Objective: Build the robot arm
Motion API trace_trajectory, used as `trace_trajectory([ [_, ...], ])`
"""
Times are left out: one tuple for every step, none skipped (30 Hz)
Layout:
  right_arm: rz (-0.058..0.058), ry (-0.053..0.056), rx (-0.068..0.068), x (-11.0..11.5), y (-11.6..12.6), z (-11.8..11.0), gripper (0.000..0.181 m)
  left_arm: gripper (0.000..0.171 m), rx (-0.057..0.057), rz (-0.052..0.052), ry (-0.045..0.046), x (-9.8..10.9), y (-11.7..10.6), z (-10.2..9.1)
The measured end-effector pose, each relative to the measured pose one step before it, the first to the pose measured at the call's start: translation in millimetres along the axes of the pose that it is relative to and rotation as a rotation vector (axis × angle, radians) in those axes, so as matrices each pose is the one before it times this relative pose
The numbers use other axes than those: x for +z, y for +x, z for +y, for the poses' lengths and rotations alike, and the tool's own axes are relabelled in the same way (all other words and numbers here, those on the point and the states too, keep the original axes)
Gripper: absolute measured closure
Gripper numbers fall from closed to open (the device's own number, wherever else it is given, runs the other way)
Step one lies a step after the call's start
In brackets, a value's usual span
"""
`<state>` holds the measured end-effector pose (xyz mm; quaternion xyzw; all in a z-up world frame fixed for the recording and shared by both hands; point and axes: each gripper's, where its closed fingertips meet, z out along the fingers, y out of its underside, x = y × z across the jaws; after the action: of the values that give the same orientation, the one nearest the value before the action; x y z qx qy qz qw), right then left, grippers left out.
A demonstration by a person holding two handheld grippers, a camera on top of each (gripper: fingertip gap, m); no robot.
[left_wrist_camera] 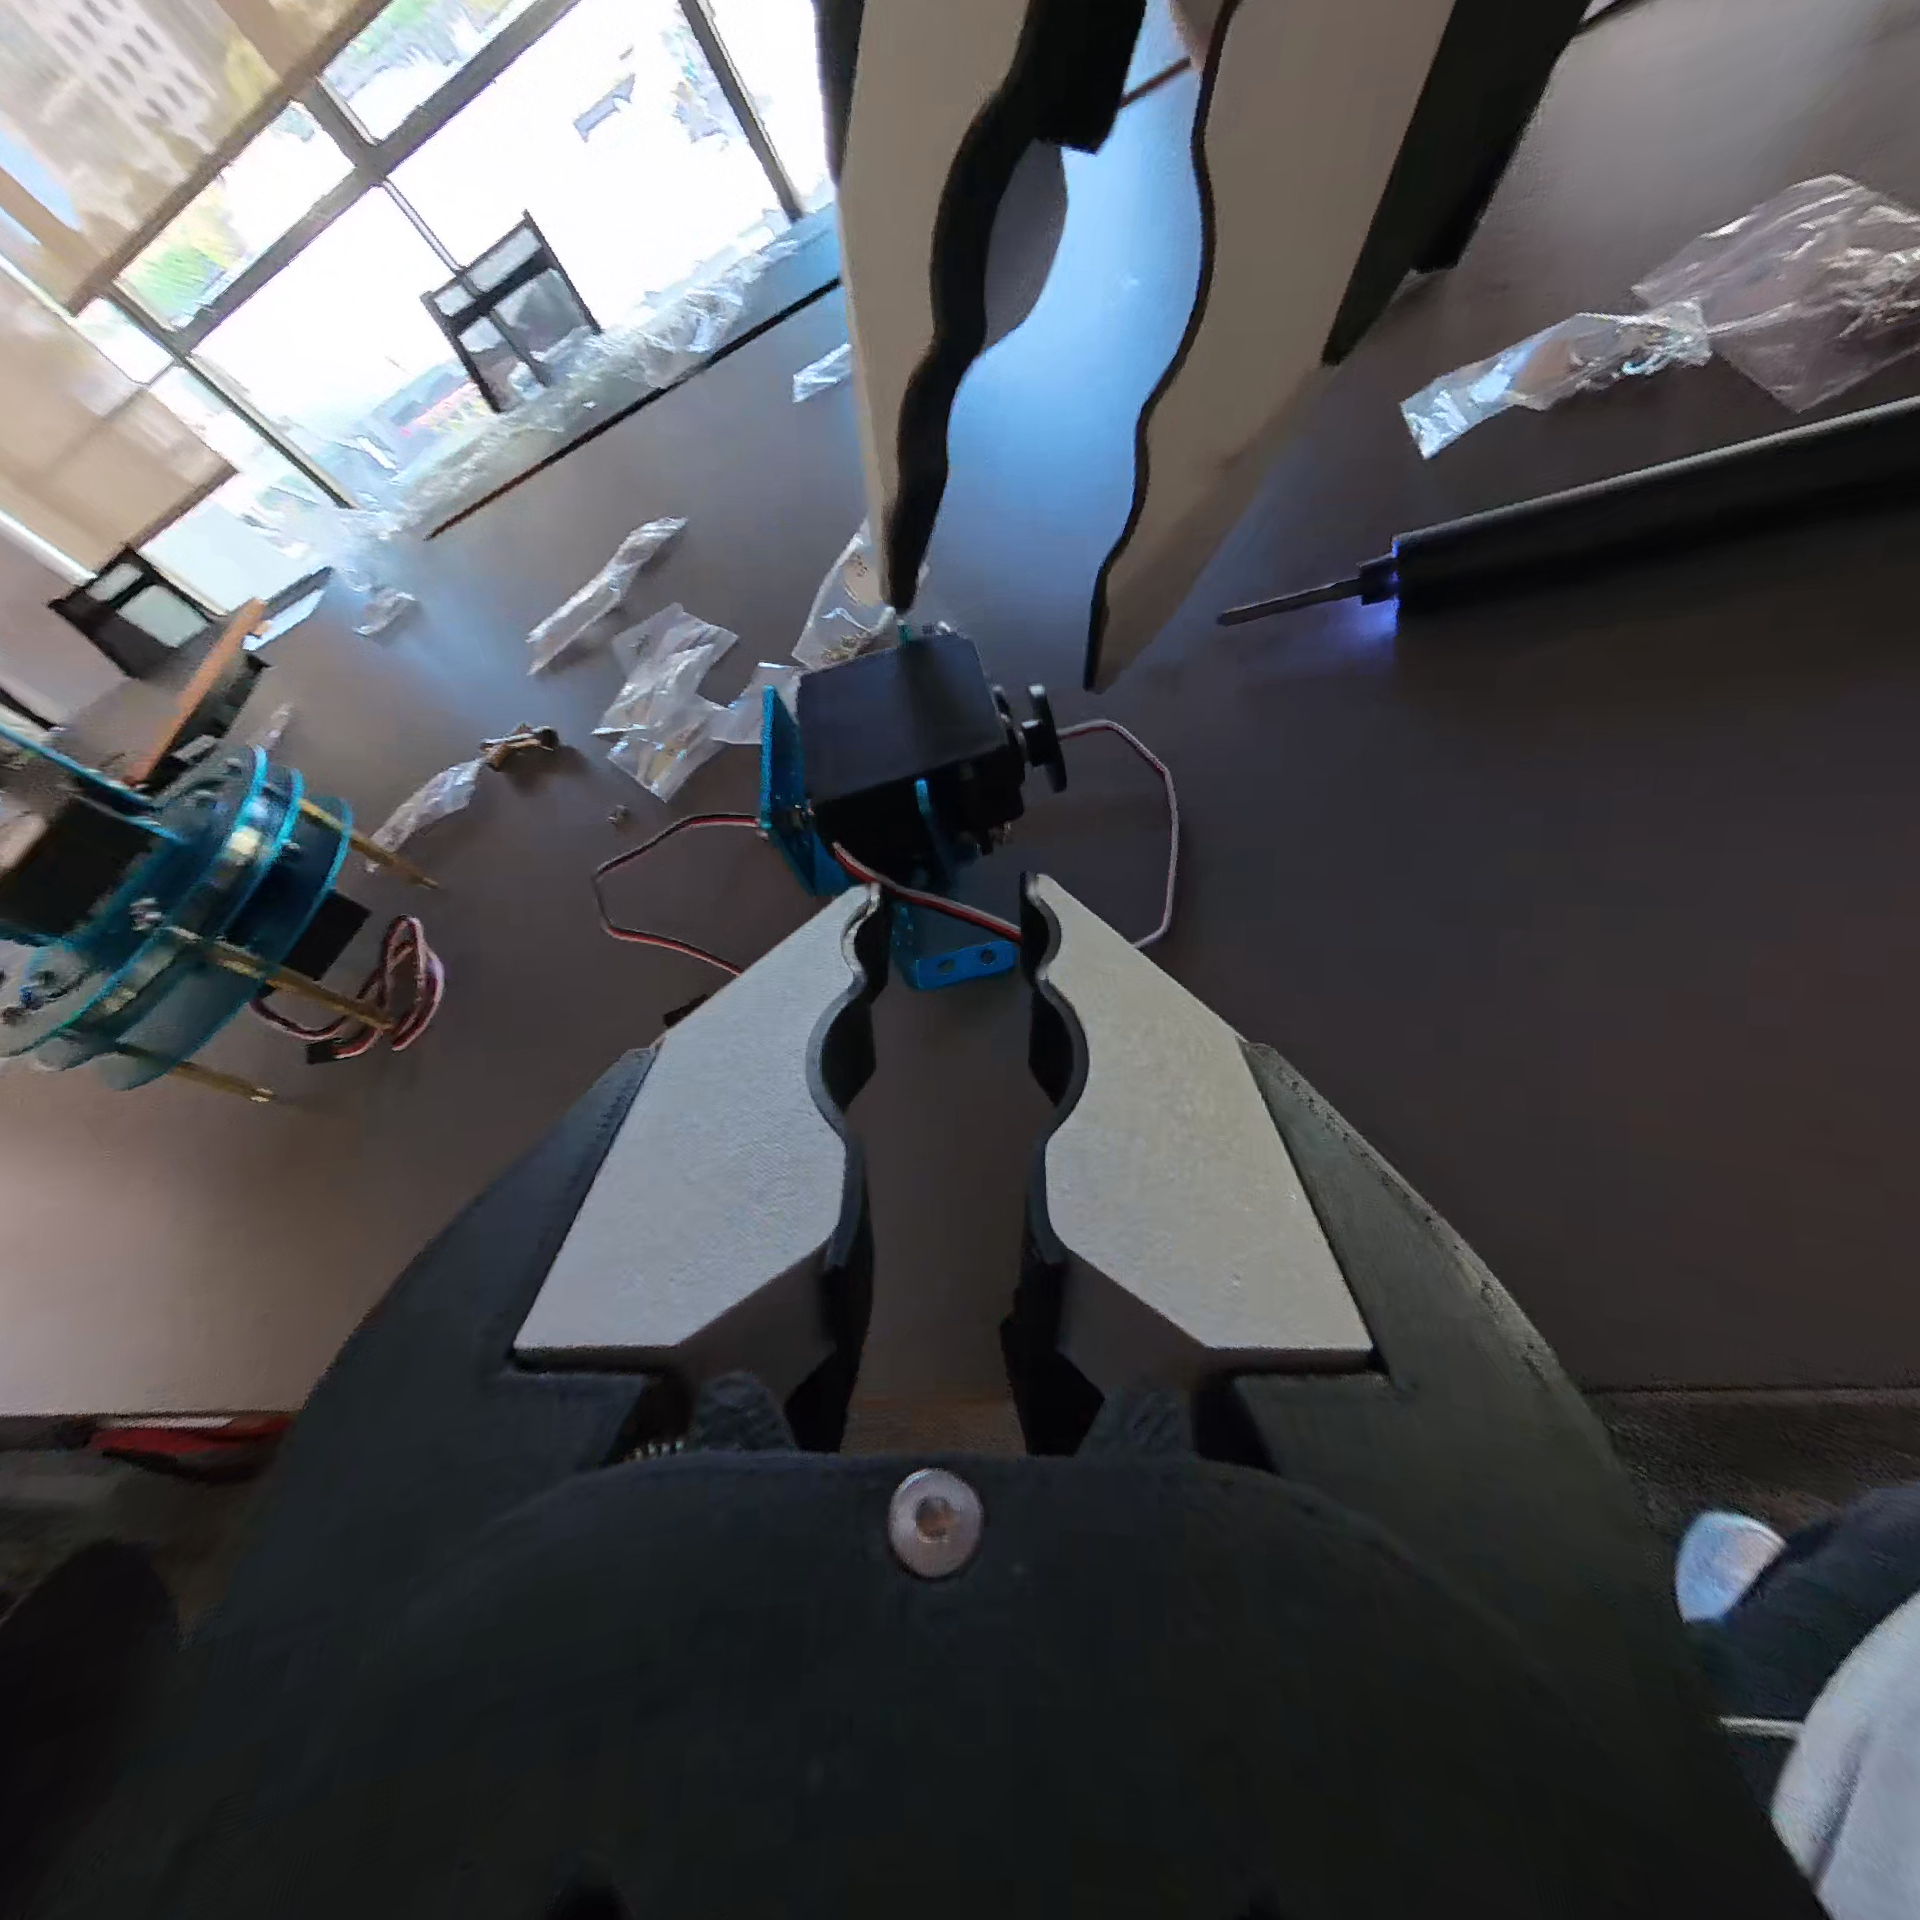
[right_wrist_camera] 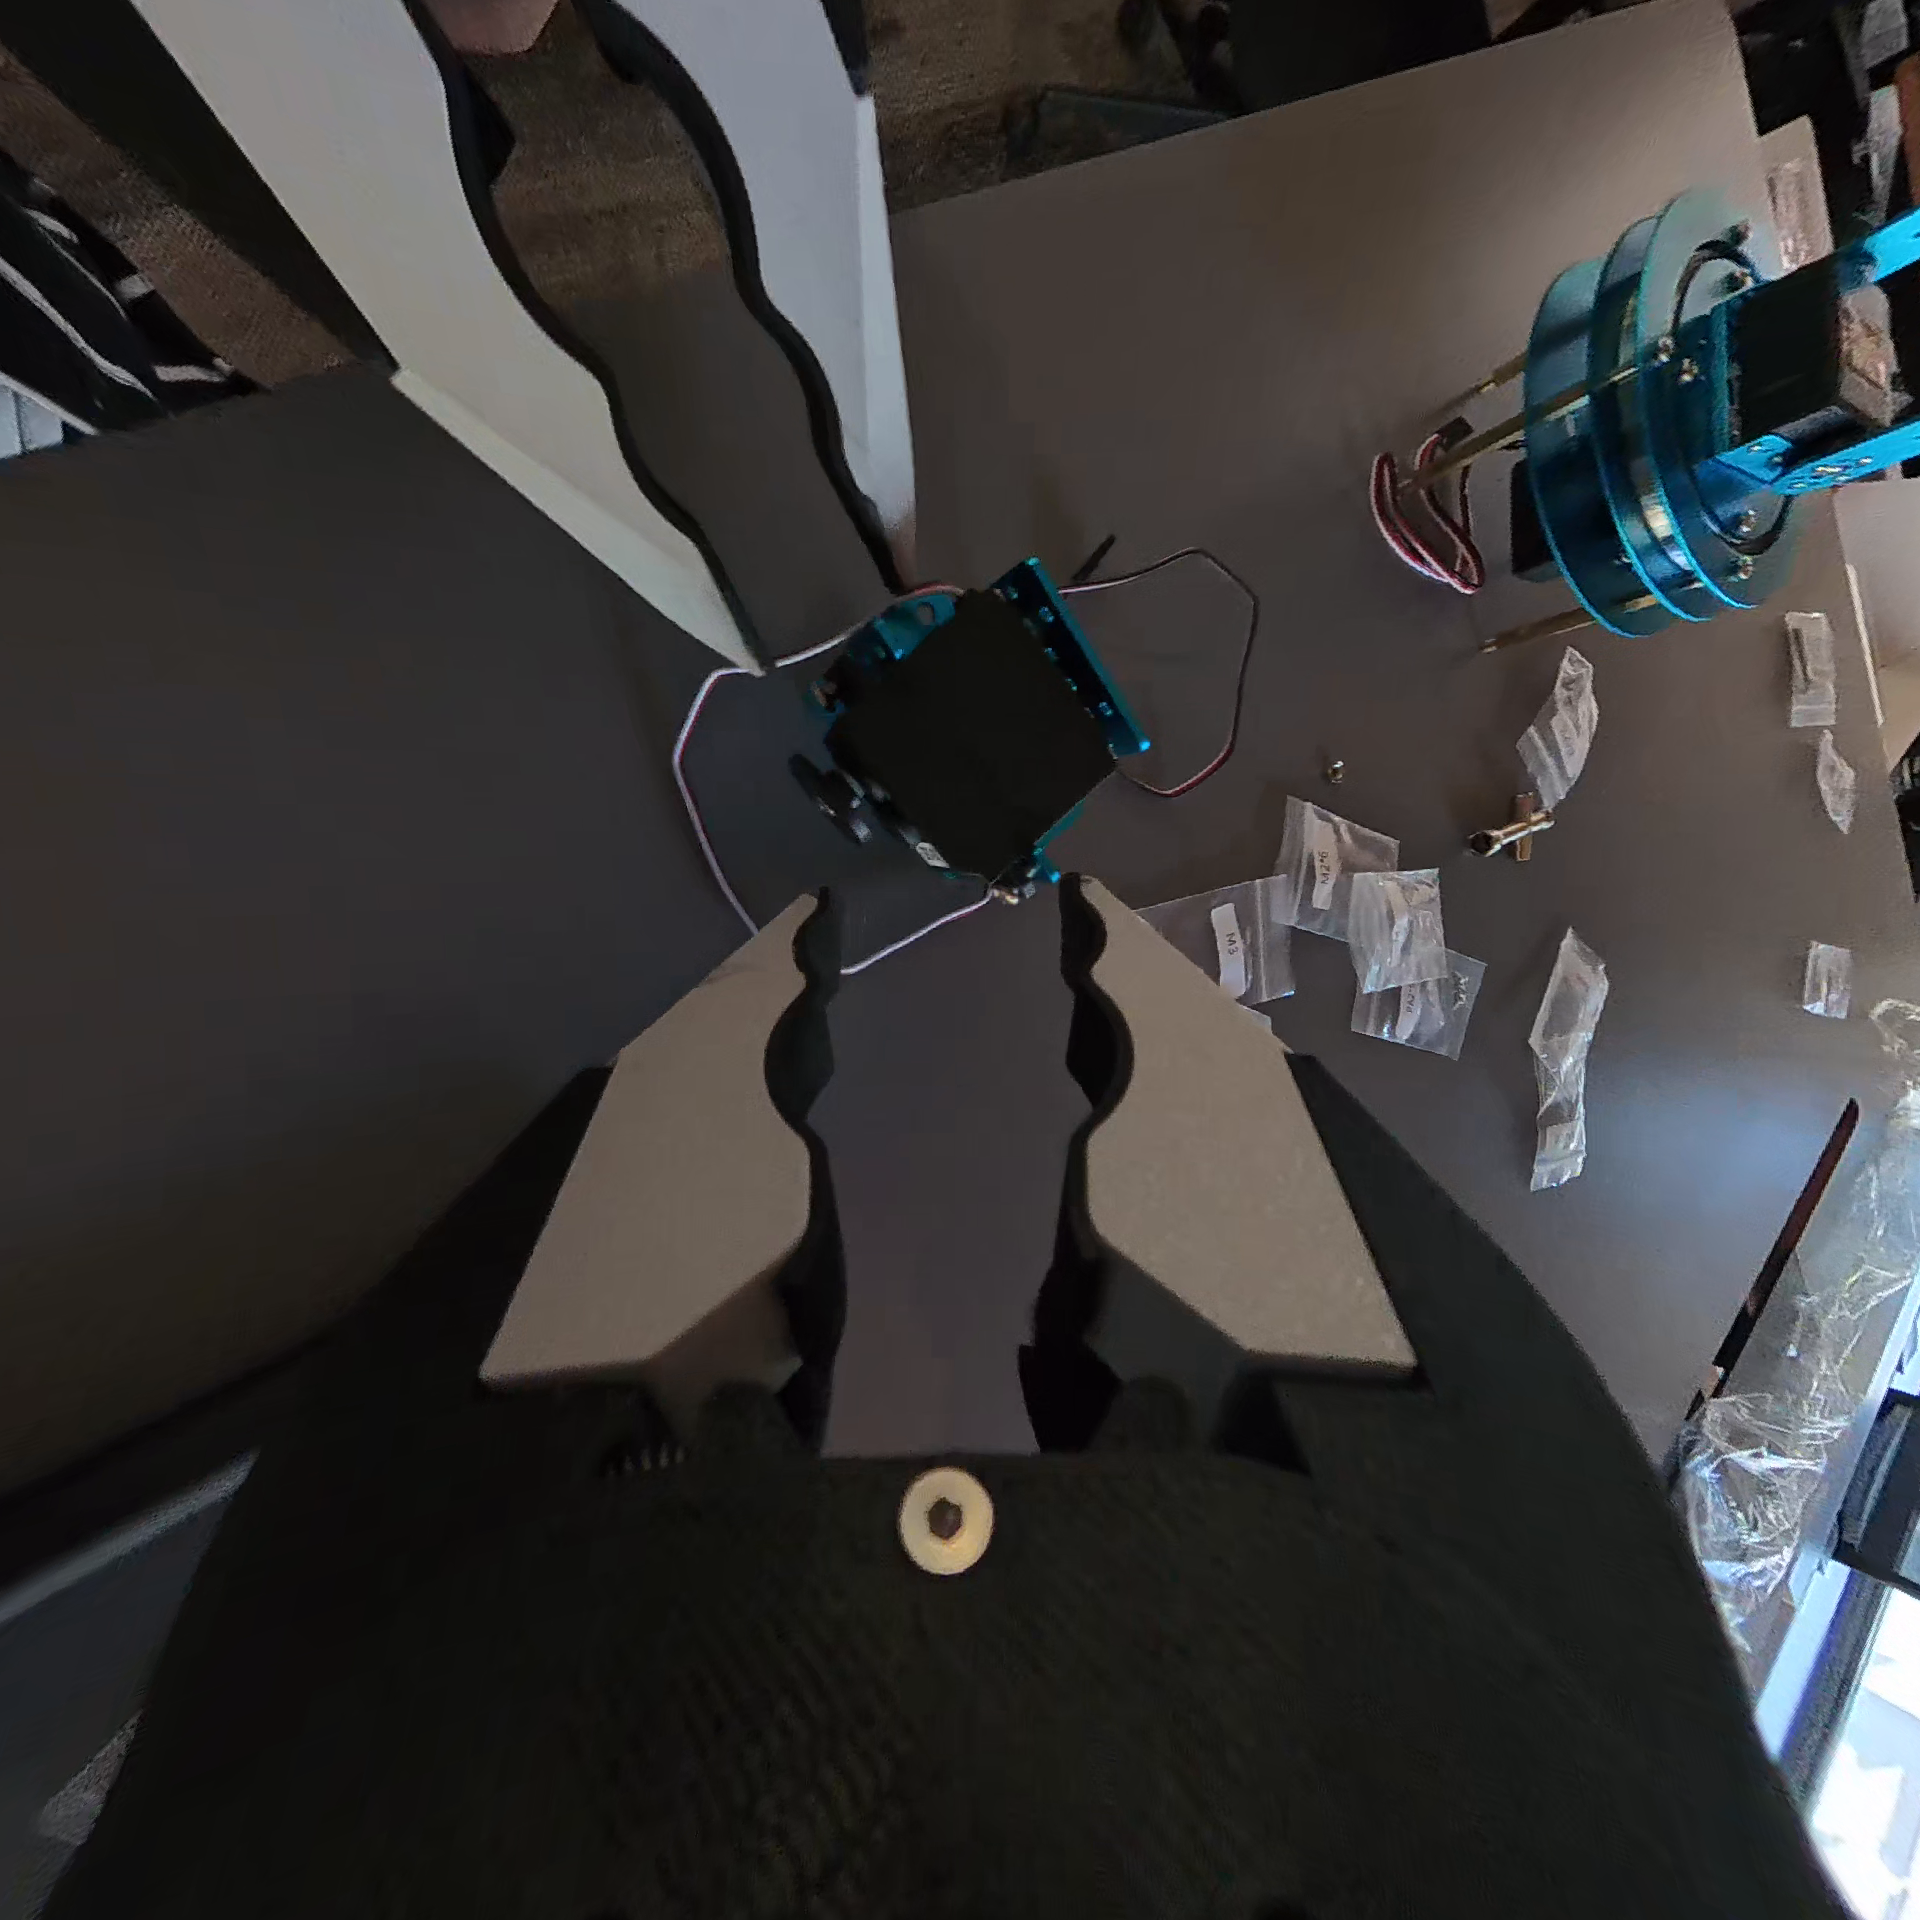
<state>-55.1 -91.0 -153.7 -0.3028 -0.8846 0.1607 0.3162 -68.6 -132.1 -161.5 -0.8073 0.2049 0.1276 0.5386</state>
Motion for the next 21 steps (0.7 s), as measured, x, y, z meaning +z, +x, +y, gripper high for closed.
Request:
trace_trajectory([
  [-0.0047,-0.0049,-0.0066,0.17,-0.45,1.1,0.14,0.15,0.0014,-0.0273,0.00601,-2.17,-2.41,-3.0],
  [-0.0015,-0.0042,-0.0061,-0.1,0.24,1.37,0.14,0.15,0.0038,-0.0246,0.01118,-3.05,-2.47,-4.07],
  [0.0035,0.0016,-0.0069,-0.27,1.05,0.7,0.14,0.151,0.0033,-0.0111,0.00956,-3.04,-0.56,-3.97],
  [0.0028,0.0054,-0.0027,-0.59,1.36,0.31,0.14,0.15,-0.0021,-0.001,0.00579,-2.42,1.11,-3.43],
  [-0.0012,0.0079,0.0015,-0.4,1.03,-0.19,0.14,0.148,-0.0062,0.0036,0.00456,-1.86,2.39,-3.1],
  [-0.0032,0.011,0.0012,-0.33,0.74,-0.89,0.14,0.146,-0.0085,0.003,0.00191,-1.01,2.59,-2.59],
  [-0.0034,0.0123,-0.0017,-0.1,0.37,-1.41,0.14,0.143,-0.0093,-0.0003,-0.00015,-0.04,2.29,-2.17],
  [-0.0045,0.0082,-0.0076,0.35,-0.12,-1.04,0.14,0.143,-0.0068,-0.0048,-0.00068,1.01,1.48,-1.3],
  [-0.0057,0.0008,-0.0134,0.69,-0.37,-0.12,0.139,0.144,-0.0018,-0.0113,-0.00561,2.13,0.11,0.43],
  [-0.0058,-0.0074,-0.0143,1.04,-0.46,1.3,0.139,0.144,0.0003,-0.012,-0.01529,3.0,-0.4,2.84],
  [-0.0042,-0.0107,-0.0133,1.07,-0.15,1.91,0.139,0.145,-0.0035,-0.0099,-0.01811,3.31,-0.41,3.64],
  [-0.0041,-0.0056,-0.0121,0.93,-0.17,1.19,0.139,0.146,-0.0068,-0.0082,-0.01275,2.75,-0.43,3.26],
  [-0.0049,-0.0003,-0.0107,0.6,-0.49,0.41,0.139,0.146,-0.0052,-0.0058,-0.00904,2.1,-0.34,2.81],
  [-0.0034,0.0005,-0.0083,0.41,-0.14,0.16,0.139,0.148,-0.0008,-0.0074,-0.00582,1.79,-0.64,1.98],
  [-0.0022,-0.0011,-0.0062,0.34,0.06,0.5,0.139,0.148,0.0042,-0.0074,-0.00178,1.48,-0.49,1.16],
  [0.0003,-0.0025,-0.004,0.39,0.75,0.75,0.139,0.149,0.0064,-0.0029,-0.00264,1.47,0.44,0.78],
  [-0.0009,-0.0007,-0.0019,0.26,0.68,0.54,0.139,0.149,0.0054,-0.0018,-0.00326,1.34,0.75,0.36],
  [-0.001,0.0013,-0.0007,0.54,0.61,0.28,0.139,0.149,0.0048,-0.0044,-0.00144,1.06,0.41,0.16],
  [0.001,0.0021,-0.0008,0.45,0.81,0.32,0.139,0.149,0.0045,-0.0056,-0.00065,1.11,-0.05,0.09],
  [-0.0028,0.0034,0.0004,0.49,0.07,0.09,0.139,0.15,0.0023,-0.005,0.00016,1.01,-0.29,-0.05],
  [-0.0029,0.0041,0.0014,0.41,-0.09,-0.09,0.14,0.151,-0.0003,-0.0044,0.00068,1.03,-0.54,-0.06],
])
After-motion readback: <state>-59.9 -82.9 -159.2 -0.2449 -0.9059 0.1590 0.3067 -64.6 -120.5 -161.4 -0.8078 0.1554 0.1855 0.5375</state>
